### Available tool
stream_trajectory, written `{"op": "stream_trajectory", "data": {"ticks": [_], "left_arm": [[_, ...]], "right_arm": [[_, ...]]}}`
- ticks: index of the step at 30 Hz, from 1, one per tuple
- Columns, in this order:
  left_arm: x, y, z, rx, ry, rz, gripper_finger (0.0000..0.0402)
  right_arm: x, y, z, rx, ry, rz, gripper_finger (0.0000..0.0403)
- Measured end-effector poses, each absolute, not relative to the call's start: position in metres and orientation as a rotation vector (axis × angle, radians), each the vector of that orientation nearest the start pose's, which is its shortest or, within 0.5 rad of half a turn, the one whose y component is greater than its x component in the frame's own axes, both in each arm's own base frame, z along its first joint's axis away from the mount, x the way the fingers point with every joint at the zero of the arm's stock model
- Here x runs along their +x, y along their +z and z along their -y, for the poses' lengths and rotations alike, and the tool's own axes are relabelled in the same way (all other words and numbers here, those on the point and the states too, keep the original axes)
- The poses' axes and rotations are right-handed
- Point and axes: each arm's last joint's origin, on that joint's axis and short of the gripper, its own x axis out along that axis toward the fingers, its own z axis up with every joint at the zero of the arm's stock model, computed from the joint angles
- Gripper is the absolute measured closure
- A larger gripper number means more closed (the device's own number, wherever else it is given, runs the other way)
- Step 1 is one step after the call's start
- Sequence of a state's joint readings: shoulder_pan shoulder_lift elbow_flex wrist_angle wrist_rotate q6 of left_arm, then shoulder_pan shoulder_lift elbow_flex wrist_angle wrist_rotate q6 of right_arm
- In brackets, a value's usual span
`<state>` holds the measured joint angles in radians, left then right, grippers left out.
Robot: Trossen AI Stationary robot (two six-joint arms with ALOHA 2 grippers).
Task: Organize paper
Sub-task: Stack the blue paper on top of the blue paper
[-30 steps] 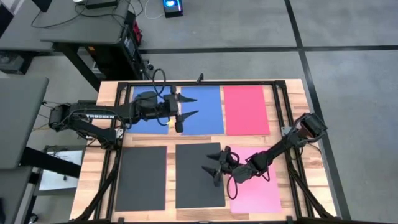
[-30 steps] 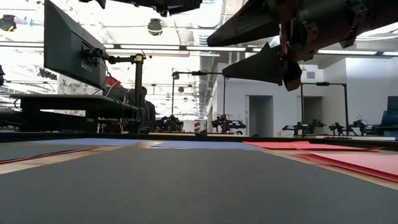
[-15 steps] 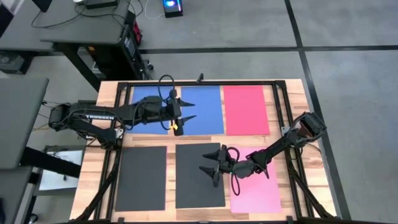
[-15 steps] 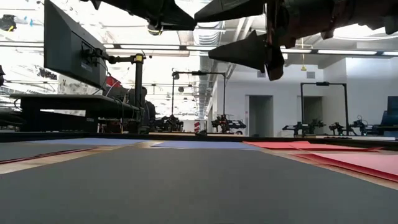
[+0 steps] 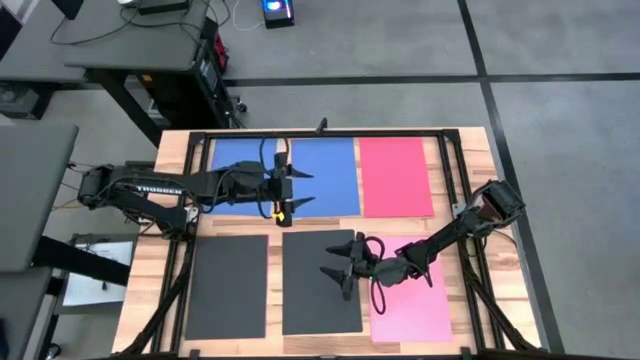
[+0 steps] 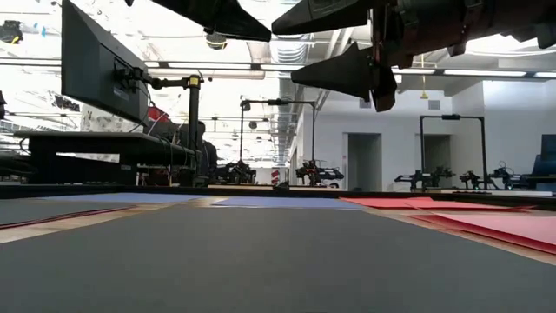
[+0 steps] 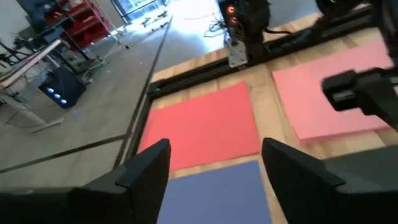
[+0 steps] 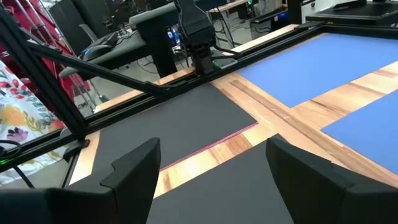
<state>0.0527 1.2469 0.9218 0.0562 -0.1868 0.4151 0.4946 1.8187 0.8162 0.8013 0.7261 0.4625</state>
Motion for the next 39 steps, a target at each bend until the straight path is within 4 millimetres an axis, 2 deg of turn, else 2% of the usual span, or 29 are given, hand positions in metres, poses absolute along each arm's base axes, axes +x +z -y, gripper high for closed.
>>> {"op": "stream_trajectory", "data": {"ticks": [5, 9, 13, 16, 18, 22, 25, 28, 31, 36, 39], "left_arm": [[0.280, 0.311, -0.018, 0.442, 0.267, -0.293, 0.0136], [0.281, 0.316, -0.015, 0.441, 0.269, -0.241, 0.0135], [0.281, 0.318, -0.011, 0.422, 0.265, -0.219, 0.0136], [0.280, 0.318, -0.011, 0.447, 0.237, -0.338, 0.0136], [0.275, 0.320, -0.013, 0.457, 0.237, -0.476, 0.0136], [0.262, 0.327, -0.021, 0.413, 0.284, -0.689, 0.0136], [0.251, 0.324, -0.029, 0.362, 0.308, -0.838, 0.0136], [0.239, 0.312, -0.041, 0.312, 0.346, -0.986, 0.0136], [0.229, 0.290, -0.055, 0.219, 0.380, -1.093, 0.0136], [0.212, 0.253, -0.070, 0.068, 0.384, -1.119, 0.0136], [0.204, 0.230, -0.070, 0.014, 0.409, -1.162, 0.0136]], "right_arm": [[0.321, 0.167, -0.151, 0.336, -0.263, -0.109, 0.0124], [0.322, 0.167, -0.149, 0.268, -0.265, -0.117, 0.0124], [0.324, 0.168, -0.147, 0.273, -0.271, -0.107, 0.0124], [0.324, 0.169, -0.147, 0.278, -0.270, -0.101, 0.0124], [0.323, 0.169, -0.149, 0.279, -0.264, -0.099, 0.0124], [0.321, 0.169, -0.154, 0.279, -0.248, -0.101, 0.0124], [0.320, 0.170, -0.155, 0.279, -0.245, -0.101, 0.0124], [0.319, 0.171, -0.157, 0.281, -0.236, -0.100, 0.0124], [0.319, 0.170, -0.158, 0.278, -0.223, -0.109, 0.0124], [0.319, 0.170, -0.158, 0.278, -0.217, -0.110, 0.0124], [0.319, 0.170, -0.158, 0.276, -0.218, -0.113, 0.0124]]}}
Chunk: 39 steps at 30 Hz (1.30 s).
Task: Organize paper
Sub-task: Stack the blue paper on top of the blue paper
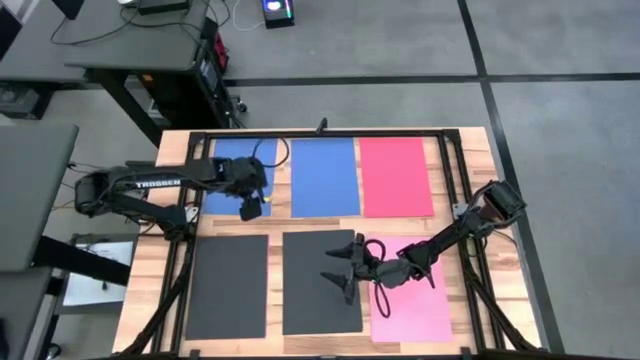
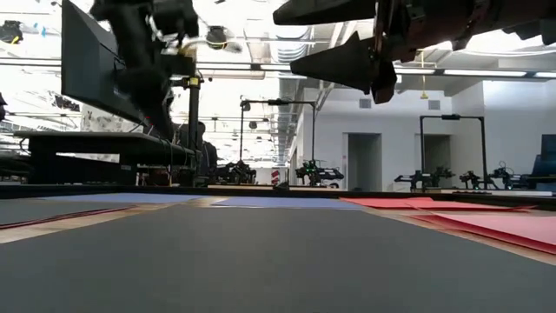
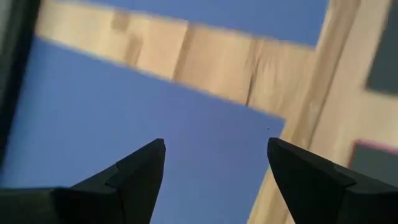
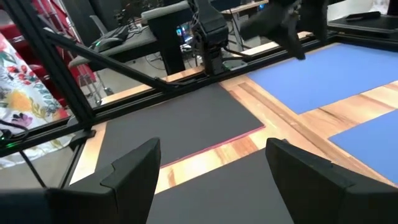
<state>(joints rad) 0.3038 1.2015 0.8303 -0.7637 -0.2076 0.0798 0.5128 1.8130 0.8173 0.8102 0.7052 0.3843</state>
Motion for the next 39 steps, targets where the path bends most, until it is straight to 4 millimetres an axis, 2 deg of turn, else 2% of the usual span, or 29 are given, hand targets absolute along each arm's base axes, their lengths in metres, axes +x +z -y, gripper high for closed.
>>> {"op": "stream_trajectory", "data": {"ticks": [9, 14, 22, 28, 34, 39], "left_arm": [[0.186, 0.179, -0.058, -0.057, 0.337, -1.264, 0.0136], [0.183, 0.163, -0.055, -0.047, 0.323, -1.235, 0.0137], [0.190, 0.165, -0.058, -0.069, 0.372, -1.139, 0.0137], [0.190, 0.166, -0.061, -0.029, 0.470, -1.133, 0.0137], [0.193, 0.164, -0.059, 0.048, 0.422, -1.152, 0.0137], [0.197, 0.159, -0.060, 0.076, 0.448, -1.158, 0.0137]], "right_arm": [[0.319, 0.169, -0.156, 0.274, -0.226, -0.126, 0.0124], [0.319, 0.168, -0.156, 0.294, -0.230, -0.132, 0.0124], [0.319, 0.167, -0.156, 0.294, -0.230, -0.135, 0.0124], [0.319, 0.167, -0.156, 0.294, -0.230, -0.135, 0.0124], [0.319, 0.167, -0.156, 0.287, -0.233, -0.143, 0.0124], [0.319, 0.166, -0.156, 0.282, -0.234, -0.150, 0.0124]]}}
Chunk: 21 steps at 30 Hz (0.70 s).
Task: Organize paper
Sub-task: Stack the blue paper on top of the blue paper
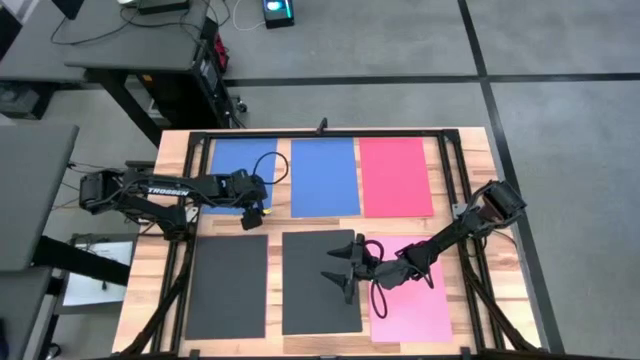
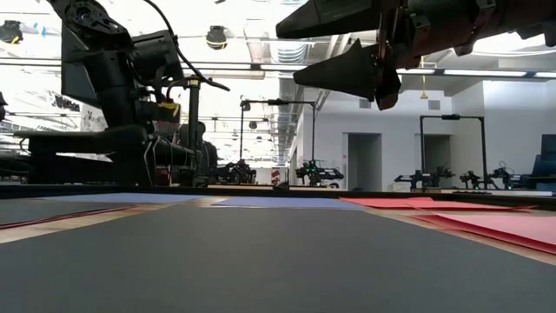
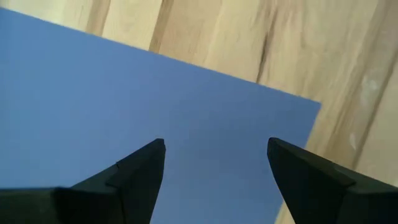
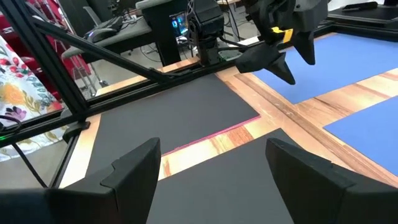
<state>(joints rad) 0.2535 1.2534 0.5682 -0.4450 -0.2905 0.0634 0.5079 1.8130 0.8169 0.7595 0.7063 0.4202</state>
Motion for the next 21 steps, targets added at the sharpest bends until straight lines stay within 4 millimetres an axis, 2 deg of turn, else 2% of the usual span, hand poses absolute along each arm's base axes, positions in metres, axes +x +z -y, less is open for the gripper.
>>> {"op": "stream_trajectory", "data": {"ticks": [6, 13, 21], "left_arm": [[0.201, 0.165, -0.061, 0.012, 0.497, -1.146, 0.0137], [0.204, 0.173, -0.062, 0.019, 0.530, -1.143, 0.0137], [0.202, 0.174, -0.062, 0.010, 0.534, -1.167, 0.0137]], "right_arm": [[0.319, 0.166, -0.156, 0.285, -0.236, -0.149, 0.0124], [0.320, 0.166, -0.154, 0.307, -0.243, -0.145, 0.0124], [0.327, 0.166, -0.138, 0.381, -0.294, -0.122, 0.0124]]}}
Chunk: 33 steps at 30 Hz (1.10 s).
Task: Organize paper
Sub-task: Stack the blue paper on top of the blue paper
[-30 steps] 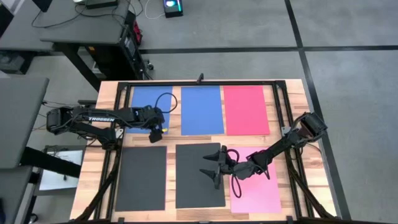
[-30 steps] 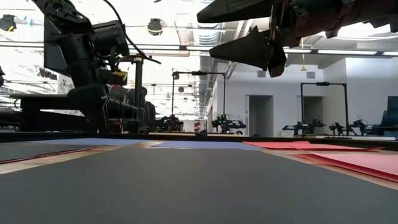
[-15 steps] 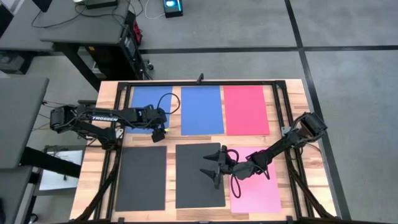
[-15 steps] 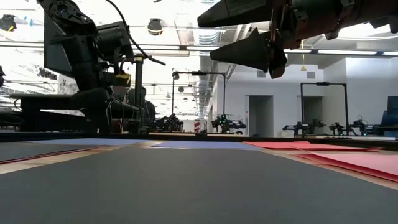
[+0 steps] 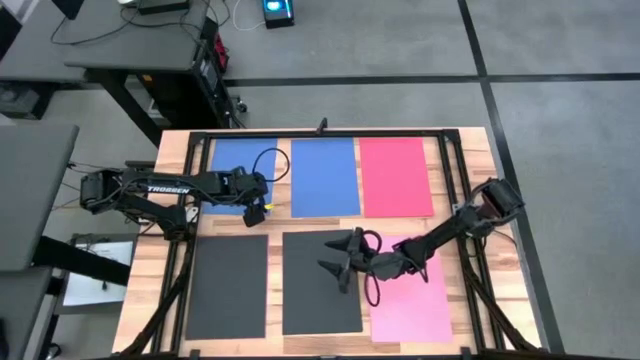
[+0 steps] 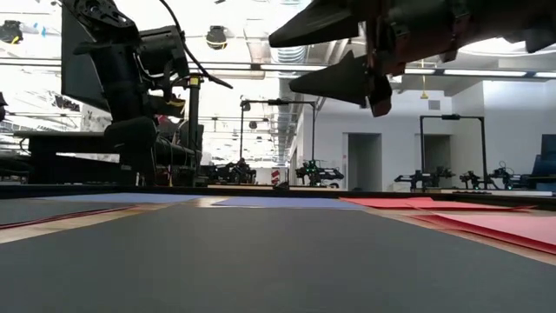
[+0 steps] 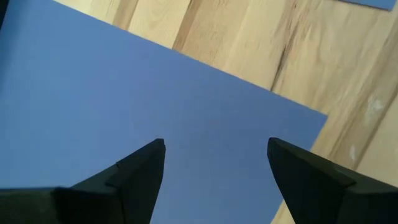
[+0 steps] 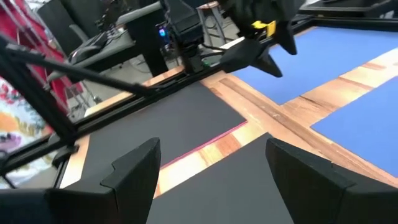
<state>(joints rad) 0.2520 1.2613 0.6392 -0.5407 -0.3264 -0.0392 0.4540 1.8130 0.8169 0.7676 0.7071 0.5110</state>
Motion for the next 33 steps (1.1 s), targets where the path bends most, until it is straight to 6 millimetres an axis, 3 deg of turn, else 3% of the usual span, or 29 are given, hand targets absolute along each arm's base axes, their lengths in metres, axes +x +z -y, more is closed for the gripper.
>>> {"op": "stream_trajectory", "data": {"ticks": [7, 14, 33], "left_arm": [[0.202, 0.174, -0.062, 0.009, 0.535, -1.166, 0.0137], [0.202, 0.174, -0.062, 0.009, 0.534, -1.166, 0.0137], [0.198, 0.171, -0.060, -0.041, 0.521, -1.209, 0.0137]], "right_arm": [[0.330, 0.170, -0.132, 0.408, -0.308, -0.088, 0.0124], [0.328, 0.179, -0.139, 0.468, -0.265, -0.003, 0.0124], [0.326, 0.181, -0.145, 0.488, -0.245, 0.010, 0.0124]]}}
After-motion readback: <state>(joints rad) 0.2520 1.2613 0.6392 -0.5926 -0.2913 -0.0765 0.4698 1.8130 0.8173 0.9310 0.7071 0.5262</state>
